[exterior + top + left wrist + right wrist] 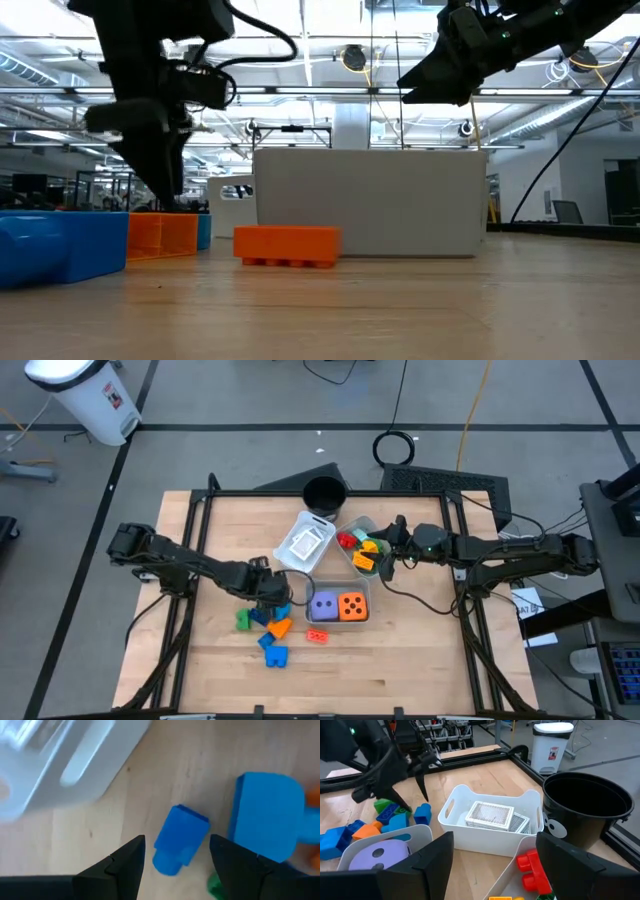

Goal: Pick & Place Toys
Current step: Put the dark blue game piece into the top gray bin

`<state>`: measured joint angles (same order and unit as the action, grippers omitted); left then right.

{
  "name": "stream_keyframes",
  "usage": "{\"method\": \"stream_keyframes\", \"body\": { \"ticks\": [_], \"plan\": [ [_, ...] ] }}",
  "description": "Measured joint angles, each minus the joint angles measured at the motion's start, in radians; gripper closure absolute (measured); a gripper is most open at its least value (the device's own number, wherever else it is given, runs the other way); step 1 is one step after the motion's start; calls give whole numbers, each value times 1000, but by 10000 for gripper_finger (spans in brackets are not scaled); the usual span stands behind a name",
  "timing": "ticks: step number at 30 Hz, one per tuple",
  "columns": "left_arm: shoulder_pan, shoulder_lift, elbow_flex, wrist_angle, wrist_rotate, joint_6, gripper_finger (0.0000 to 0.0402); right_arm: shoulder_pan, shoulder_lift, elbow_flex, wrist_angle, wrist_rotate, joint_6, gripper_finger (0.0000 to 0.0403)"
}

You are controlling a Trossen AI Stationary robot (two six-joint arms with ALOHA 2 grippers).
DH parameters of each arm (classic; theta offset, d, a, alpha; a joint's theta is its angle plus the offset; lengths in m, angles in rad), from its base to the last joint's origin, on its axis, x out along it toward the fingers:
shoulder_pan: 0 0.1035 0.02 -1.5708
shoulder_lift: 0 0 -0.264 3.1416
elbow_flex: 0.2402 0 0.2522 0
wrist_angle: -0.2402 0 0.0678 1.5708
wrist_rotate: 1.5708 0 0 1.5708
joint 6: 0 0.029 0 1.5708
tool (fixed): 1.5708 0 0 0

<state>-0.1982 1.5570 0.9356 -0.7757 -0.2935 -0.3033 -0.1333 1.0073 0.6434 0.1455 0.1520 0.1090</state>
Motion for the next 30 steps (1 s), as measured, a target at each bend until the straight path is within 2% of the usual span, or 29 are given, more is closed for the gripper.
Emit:
{"method": "stream_keyframes", "body": {
  "ticks": [4, 8, 18, 21, 25, 30],
  "plan": [
    [13, 43, 0, 21, -18, 169, 172, 0, 0, 0, 0, 0, 0, 147],
    [39, 89, 0, 23, -20, 220, 172, 0, 0, 0, 0, 0, -7, 147],
    [108, 175, 6, 39, 58, 135, 175, 0, 0, 0, 0, 0, -16, 147],
    [110, 168, 5, 44, 69, 118, 203, 0, 0, 0, 0, 0, -16, 147],
    [110, 144, -1, 42, 75, 103, 268, 0, 0, 0, -1, 0, -16, 147],
    [105, 52, -2, 12, 92, 18, 266, 0, 0, 0, 0, 0, -16, 147]
  ]
}}
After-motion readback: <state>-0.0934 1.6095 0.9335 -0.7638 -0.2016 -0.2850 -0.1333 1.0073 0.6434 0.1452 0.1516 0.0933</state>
